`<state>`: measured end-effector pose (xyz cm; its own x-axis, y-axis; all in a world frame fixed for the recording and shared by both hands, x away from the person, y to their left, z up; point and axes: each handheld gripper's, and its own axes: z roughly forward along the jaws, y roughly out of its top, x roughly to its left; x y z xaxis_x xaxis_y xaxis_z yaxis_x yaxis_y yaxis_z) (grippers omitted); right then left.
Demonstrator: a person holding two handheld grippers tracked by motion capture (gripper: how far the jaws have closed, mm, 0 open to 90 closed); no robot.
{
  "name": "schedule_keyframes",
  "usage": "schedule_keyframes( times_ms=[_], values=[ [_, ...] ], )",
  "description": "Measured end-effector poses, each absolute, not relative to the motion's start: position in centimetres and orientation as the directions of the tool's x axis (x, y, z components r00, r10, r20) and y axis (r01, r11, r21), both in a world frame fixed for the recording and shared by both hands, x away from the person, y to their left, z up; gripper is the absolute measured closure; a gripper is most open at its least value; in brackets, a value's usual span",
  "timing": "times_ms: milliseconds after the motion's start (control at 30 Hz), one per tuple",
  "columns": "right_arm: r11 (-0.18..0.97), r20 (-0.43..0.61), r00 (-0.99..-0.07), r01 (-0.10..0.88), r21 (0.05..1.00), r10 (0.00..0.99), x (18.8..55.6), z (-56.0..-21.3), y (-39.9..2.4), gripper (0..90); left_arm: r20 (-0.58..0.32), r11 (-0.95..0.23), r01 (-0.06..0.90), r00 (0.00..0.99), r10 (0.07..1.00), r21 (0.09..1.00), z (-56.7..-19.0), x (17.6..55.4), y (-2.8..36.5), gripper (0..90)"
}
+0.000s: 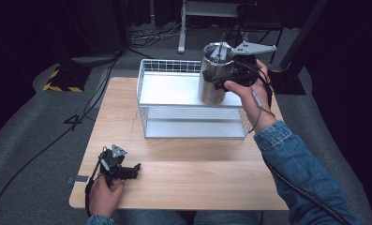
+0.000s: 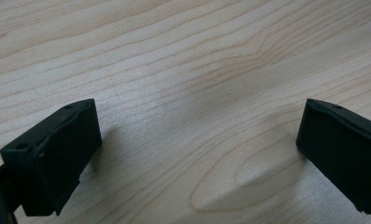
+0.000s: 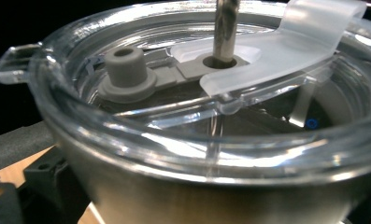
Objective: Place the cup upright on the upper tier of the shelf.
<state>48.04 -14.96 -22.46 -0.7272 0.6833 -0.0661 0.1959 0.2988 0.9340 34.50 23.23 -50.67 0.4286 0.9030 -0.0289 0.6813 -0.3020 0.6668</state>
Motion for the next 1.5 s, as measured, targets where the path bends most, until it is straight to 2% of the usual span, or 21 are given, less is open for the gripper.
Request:
schedule_keyframes(
  times_ms=[633,1033,1500],
  values=[
    [0.247,-0.019,-0.683,0.237,0.940,0.730,52.6,-24.4,-13.4,3.6,-0.030,-0.301,0.682,0.428,0.903,0.667,-50.7,34.5,23.2,0.5],
    [0.223,0.016,-0.702,0.248,0.943,0.712,53.3,-24.7,-13.8,3.5,-0.026,-0.304,0.680,0.430,0.903,0.667,-50.7,34.5,23.2,0.4],
    [0.224,0.003,-0.695,0.236,0.946,0.719,53.5,-24.9,-13.6,0.3,-0.030,-0.301,0.682,0.428,0.904,0.667,-50.7,34.5,23.2,0.4]
  ],
)
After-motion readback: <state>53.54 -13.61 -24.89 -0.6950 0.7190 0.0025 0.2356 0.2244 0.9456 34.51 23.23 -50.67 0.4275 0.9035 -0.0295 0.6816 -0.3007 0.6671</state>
